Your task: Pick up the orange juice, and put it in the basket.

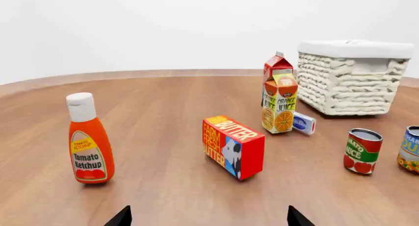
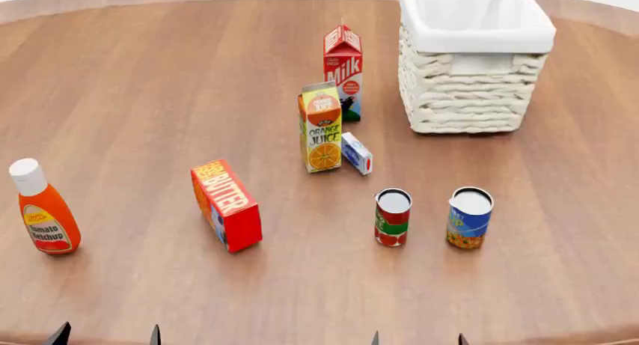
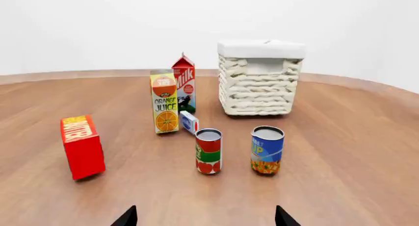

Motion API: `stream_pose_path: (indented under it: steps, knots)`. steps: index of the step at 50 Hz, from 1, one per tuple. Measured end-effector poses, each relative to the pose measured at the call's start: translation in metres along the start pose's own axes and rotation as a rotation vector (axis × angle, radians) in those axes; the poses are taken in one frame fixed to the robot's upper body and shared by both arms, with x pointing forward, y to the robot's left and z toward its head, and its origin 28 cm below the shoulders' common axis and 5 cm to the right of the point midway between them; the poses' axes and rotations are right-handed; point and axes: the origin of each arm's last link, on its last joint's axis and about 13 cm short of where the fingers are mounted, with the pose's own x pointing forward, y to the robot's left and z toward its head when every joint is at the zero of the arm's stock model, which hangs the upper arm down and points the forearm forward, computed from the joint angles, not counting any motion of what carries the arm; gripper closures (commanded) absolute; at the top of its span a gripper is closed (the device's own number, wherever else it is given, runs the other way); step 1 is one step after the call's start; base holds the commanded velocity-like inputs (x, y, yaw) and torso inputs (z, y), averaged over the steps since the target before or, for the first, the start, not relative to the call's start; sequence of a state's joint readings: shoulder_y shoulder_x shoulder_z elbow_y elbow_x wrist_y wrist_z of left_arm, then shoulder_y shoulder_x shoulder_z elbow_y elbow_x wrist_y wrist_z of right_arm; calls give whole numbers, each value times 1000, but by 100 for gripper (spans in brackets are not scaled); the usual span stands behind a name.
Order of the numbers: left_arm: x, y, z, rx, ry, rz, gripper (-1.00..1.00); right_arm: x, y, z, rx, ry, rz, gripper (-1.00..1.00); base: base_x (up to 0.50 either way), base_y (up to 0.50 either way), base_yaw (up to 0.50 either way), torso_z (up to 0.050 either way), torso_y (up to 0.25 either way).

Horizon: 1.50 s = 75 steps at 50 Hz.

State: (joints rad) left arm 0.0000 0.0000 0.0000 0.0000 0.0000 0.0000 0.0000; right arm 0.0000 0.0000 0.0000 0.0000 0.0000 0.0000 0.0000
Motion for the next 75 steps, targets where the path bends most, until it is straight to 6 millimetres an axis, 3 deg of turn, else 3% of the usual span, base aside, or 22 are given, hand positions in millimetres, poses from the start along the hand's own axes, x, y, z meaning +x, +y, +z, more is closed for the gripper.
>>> stream_pose_path:
  steps: [18, 75]
  knots:
    - [0, 0, 0, 0, 0, 0, -100, 3, -1, 11, -41, -21, 15, -100, 29, 0, 0, 0, 0]
    - [0, 0, 0, 0, 0, 0, -100, 6, -1, 27, -14, -61, 42, -100, 308, 0, 0, 0, 0]
